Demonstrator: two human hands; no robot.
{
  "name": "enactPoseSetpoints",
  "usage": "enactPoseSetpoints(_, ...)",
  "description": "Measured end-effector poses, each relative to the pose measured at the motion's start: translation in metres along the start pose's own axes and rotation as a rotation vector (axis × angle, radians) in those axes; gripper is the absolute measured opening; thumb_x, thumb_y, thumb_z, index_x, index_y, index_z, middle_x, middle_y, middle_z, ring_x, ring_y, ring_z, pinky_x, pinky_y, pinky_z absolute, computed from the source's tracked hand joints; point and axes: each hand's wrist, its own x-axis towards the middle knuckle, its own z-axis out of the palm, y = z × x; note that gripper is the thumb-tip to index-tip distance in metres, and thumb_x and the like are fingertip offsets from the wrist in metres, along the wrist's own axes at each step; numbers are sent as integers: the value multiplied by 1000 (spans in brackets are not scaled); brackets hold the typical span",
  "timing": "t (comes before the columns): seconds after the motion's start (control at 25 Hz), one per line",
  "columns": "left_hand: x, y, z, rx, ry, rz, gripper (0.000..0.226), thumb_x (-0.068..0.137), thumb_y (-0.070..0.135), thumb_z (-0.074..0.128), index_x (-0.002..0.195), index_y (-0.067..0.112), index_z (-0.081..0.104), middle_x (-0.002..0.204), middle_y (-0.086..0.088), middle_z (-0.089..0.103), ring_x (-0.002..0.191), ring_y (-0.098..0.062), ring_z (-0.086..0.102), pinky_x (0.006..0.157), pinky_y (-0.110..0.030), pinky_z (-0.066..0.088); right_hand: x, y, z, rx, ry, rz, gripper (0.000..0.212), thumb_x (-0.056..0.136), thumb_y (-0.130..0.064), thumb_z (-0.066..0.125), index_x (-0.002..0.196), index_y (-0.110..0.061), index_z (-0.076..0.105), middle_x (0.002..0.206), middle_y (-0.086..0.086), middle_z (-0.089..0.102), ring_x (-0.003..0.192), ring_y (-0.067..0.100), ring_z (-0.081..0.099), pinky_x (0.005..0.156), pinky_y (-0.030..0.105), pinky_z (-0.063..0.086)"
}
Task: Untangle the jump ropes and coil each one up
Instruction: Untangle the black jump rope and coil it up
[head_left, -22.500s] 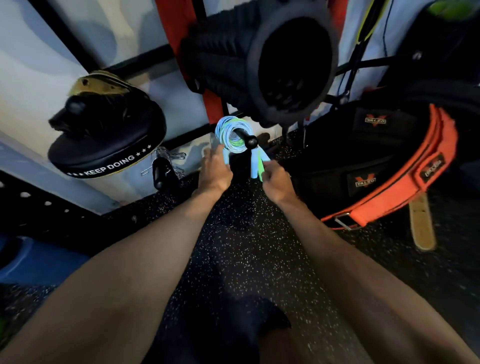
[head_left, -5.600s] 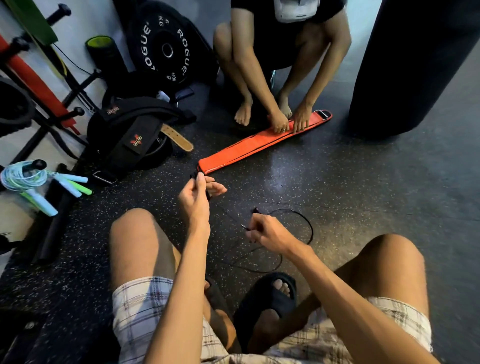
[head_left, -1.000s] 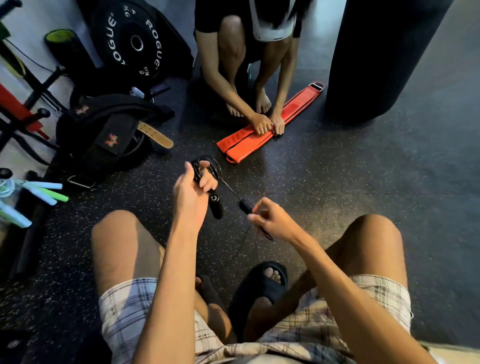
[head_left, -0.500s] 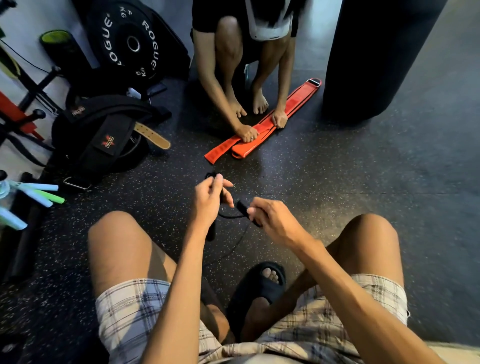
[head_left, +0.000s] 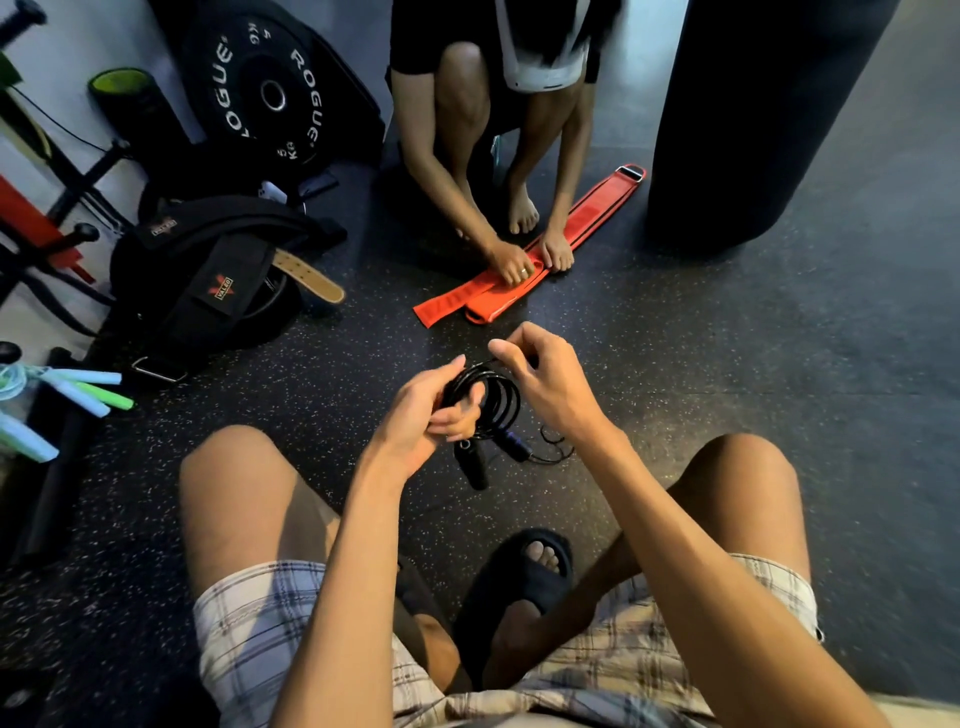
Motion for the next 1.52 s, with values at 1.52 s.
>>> enactPoseSetpoints(1.52,3,-5,2,136,80,-2,44,101,38,45,70,8,56,43,2,20,39,-12,16,52,-36,12,-6,6,9,176,3,105,20,96,-26,62,93,-9,53,65,-11,51,54,0,42,56,16,36)
